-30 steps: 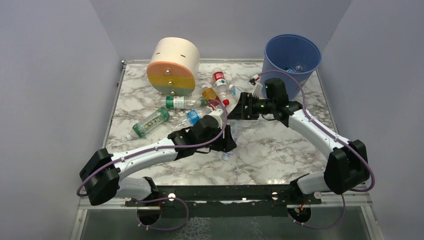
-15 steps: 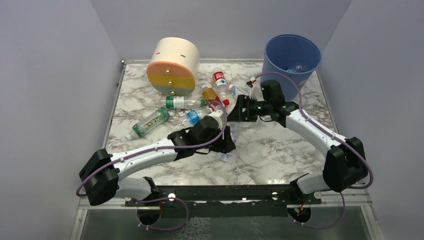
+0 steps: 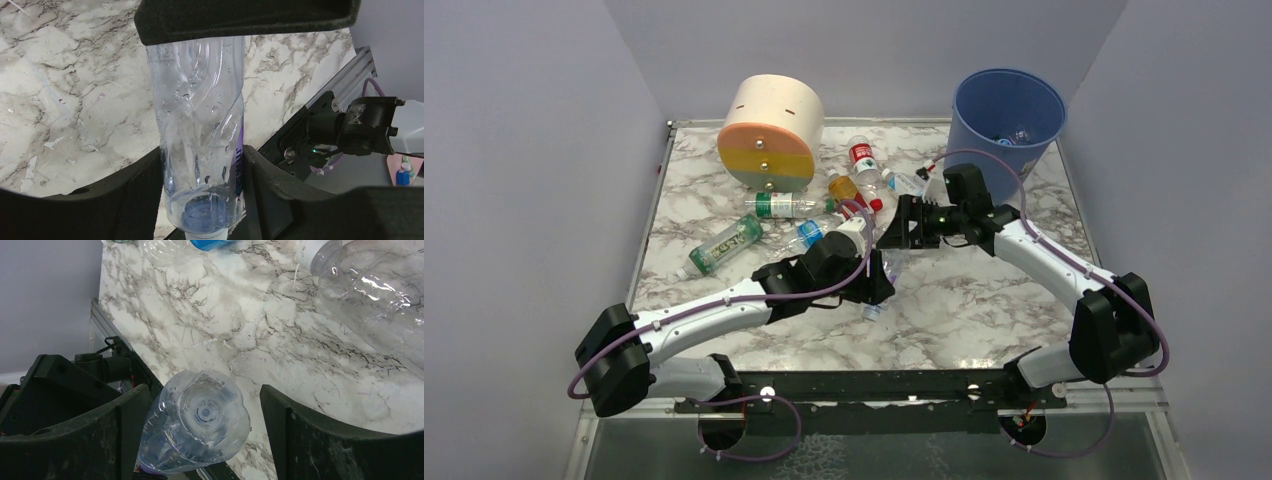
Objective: Put the plastic bottles in the bin
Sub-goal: Pick up the plastic bottle at the center of the board.
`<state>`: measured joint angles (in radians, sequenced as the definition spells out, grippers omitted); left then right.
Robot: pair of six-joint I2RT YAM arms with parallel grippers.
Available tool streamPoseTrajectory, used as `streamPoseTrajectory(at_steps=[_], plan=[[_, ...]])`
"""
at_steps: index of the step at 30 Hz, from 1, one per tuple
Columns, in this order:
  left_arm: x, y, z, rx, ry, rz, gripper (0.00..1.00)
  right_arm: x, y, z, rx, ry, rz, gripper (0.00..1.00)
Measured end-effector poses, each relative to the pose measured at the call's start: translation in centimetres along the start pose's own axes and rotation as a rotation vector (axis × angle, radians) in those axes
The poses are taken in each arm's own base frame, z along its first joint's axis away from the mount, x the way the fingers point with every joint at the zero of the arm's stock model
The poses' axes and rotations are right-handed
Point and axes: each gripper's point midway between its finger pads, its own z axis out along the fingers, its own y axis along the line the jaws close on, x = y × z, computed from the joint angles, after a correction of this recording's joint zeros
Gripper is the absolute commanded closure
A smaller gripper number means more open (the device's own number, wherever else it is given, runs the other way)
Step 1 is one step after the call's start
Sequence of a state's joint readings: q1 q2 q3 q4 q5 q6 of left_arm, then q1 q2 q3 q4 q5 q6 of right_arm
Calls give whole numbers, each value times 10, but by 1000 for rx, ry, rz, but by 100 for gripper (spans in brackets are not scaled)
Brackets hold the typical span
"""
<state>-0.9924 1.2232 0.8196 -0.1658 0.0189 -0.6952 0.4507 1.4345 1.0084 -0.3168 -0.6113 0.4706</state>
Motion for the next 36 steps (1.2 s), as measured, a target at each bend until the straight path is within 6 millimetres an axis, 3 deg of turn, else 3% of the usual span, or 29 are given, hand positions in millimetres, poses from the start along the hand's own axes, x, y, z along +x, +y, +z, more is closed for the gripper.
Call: streamPoseTrajectory(at_steps=[13, 24, 36], plan=[[1, 8, 2, -32, -16, 8, 44, 8, 4, 4, -48, 31, 33, 20], [1, 15, 6, -54, -34, 18, 41, 11, 8, 5, -80, 36, 56, 30], [6, 20, 14, -59, -27, 26, 24, 15, 6, 9, -92, 45, 73, 38]])
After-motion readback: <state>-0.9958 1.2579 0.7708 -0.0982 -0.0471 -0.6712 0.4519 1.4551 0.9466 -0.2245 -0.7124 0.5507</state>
